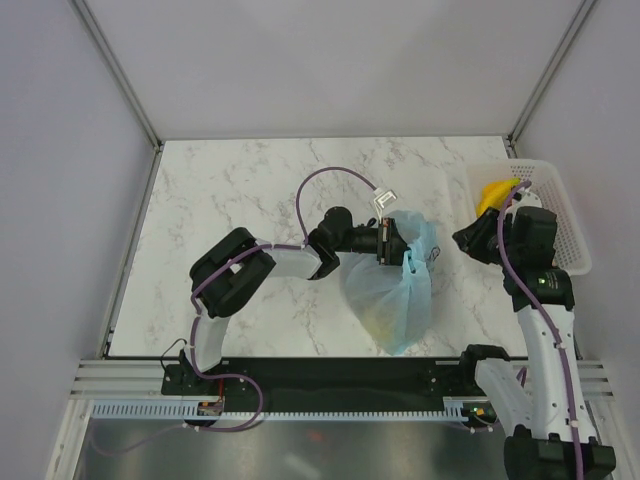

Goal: Place the fake fruits into the plastic bag and tie a complex knot
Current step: Tie the plastic bag at the center of the board.

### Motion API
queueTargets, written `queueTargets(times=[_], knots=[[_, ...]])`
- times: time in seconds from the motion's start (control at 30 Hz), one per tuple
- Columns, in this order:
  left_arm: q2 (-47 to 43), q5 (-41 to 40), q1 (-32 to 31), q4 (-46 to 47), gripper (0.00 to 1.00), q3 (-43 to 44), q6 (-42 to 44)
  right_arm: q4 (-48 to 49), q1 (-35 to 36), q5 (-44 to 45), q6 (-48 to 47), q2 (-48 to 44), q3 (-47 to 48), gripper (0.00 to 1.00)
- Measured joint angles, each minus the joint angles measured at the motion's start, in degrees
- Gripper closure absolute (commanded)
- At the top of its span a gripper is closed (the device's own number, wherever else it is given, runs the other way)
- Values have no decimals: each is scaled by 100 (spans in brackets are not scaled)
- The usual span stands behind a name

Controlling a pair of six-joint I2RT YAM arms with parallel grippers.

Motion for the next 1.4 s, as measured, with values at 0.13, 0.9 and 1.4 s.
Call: queueTargets(times=[0.13,0.9,1.4], knots=[[0,4,0,-7,98,57,0,588,-452,-1130,649,-326,-872,70],[129,4,0,-319,98,348,2,1919,-529,-2800,1617,-472,-1410,77],[208,4,0,-474,98,603,2,2328,-332,-2879,1950,-459,-1550,81]])
